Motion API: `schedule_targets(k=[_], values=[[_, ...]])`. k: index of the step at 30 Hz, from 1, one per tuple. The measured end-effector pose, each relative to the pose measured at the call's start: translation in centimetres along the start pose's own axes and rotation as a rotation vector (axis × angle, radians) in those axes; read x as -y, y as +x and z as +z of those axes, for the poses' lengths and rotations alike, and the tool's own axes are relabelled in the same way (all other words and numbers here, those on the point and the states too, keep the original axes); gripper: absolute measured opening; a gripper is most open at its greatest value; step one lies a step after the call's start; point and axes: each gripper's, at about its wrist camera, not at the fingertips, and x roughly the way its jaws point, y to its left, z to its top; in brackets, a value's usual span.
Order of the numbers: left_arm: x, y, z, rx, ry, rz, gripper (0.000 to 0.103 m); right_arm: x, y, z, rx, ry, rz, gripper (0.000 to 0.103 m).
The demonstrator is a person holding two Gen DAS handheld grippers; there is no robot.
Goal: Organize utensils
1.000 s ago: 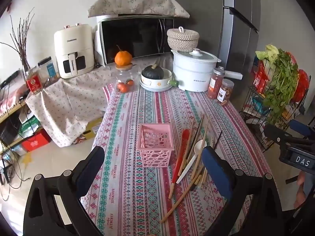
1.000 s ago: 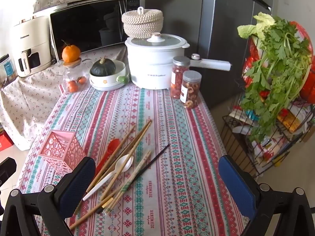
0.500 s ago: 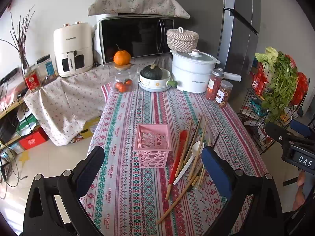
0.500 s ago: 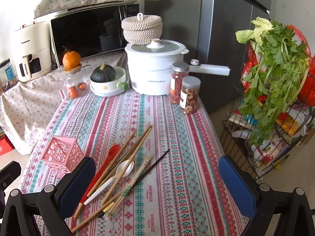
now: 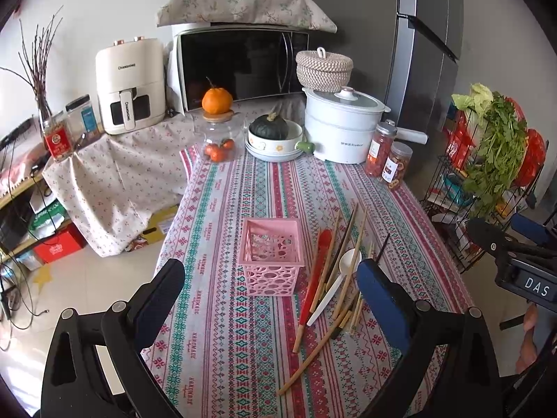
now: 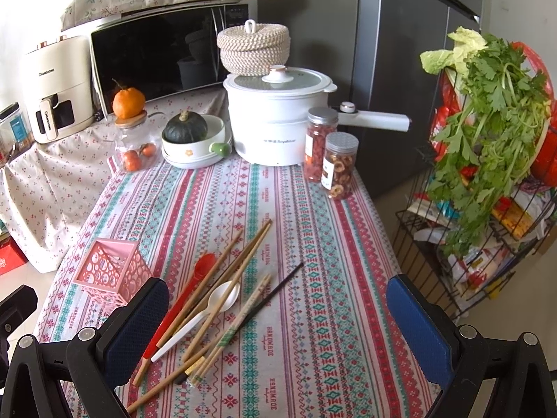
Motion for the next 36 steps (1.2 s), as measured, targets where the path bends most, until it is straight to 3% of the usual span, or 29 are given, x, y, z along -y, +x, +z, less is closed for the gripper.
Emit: schedule_targets(k=[36], values=[[-0.42, -0.15, -0.05, 0.009, -0.011, -0.004, 0.100, 0.14, 0.27, -0.04, -0.004, 0.002, -0.001, 0.102]])
